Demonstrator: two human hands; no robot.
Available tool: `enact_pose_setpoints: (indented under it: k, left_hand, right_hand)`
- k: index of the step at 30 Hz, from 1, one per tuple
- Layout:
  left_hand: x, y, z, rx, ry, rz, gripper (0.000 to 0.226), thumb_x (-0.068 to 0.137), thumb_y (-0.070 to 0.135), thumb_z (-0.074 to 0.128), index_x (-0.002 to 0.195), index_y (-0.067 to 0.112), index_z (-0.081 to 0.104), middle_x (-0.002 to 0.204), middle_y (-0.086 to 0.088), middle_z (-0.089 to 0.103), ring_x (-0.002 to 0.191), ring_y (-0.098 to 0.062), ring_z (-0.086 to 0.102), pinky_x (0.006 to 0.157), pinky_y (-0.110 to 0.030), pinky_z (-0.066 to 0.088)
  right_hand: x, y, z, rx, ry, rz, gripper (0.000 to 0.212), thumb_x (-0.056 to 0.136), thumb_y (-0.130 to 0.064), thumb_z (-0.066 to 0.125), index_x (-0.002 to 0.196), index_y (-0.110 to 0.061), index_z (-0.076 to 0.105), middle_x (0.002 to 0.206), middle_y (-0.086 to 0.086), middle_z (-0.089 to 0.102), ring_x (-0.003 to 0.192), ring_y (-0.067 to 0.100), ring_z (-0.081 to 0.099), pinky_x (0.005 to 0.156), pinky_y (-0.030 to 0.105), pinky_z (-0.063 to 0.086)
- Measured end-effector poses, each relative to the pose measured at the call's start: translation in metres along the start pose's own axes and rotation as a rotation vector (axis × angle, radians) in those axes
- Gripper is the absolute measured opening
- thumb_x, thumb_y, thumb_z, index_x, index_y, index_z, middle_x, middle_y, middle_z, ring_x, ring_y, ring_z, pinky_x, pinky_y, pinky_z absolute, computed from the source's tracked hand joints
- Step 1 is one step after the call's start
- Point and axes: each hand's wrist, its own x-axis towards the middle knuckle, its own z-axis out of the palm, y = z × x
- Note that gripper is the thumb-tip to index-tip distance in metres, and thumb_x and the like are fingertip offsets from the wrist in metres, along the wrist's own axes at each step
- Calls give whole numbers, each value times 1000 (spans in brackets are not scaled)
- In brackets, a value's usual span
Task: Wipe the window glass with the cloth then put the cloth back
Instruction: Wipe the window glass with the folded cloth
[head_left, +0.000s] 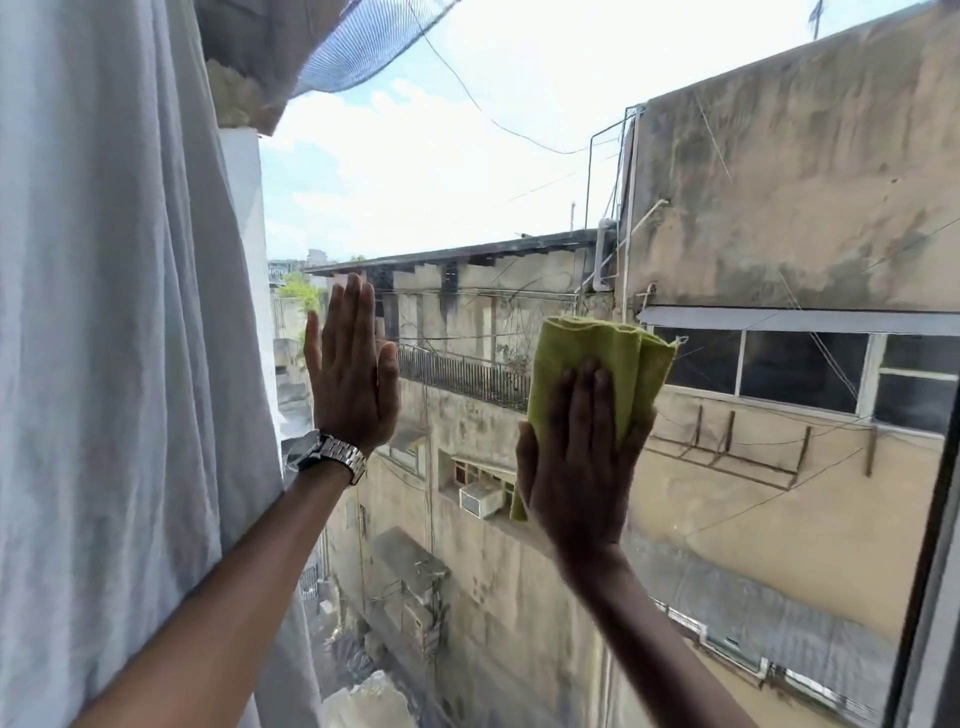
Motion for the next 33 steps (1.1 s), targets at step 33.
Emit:
enact_pose_setpoints:
  k: [33]
  left_hand:
    - [3,-8,4,-3,-36,78,64,101,37,23,159,11,14,169,-11,15,158,-25,11,128,-59,8]
  right_hand:
    - [105,-32,-4,51,-1,-319,88,101,-70,31,159,-3,27,166,19,27,156,30,21,130,48,1]
